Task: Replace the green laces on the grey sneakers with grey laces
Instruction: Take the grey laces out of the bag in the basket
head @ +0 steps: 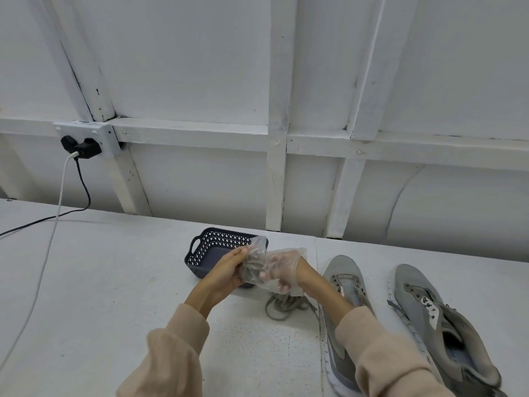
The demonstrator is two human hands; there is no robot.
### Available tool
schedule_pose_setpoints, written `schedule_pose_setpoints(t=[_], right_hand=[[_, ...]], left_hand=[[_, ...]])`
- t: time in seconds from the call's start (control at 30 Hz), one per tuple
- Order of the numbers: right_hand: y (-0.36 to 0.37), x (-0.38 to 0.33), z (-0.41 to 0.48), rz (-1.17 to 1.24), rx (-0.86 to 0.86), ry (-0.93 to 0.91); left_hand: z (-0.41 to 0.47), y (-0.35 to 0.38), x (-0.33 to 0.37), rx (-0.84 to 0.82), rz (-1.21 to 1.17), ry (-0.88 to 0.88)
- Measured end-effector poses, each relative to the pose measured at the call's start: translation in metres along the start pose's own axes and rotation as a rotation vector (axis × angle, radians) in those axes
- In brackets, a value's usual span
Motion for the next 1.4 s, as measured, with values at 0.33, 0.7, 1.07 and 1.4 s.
schedule_pose_setpoints(t=[0.33,0.7,1.07,1.4], right_hand=[[-0.037,0.003,0.001,0.383,0.176,-0.172],[-0.071,0.03,-0.028,0.654,0.04,-0.142],[-0.015,0.038,-0.037,0.355,-0.161,-0.007],[0.013,0.067,-0.041,0.186,-0.182,0.089]], left_hand=[[0.013,-0.027,0.001,0.2,-0.042,-0.035],[-0.006,-0.139,0.022,0.962,0.236,-0.007],[0.003,-0.065,0.05,0.795,1.485,0.565],[0.055,-0.05,-0.017,-0.067,1.594,-0.221]])
Point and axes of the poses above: each hand's wrist, its own z-axis towards the middle knuckle, its own y-axis out of the palm, x = y × z, the point moved 7 cm from there along z, towards the middle knuckle, and after that the axes turned 15 degrees about z, right-handed, at the moved point
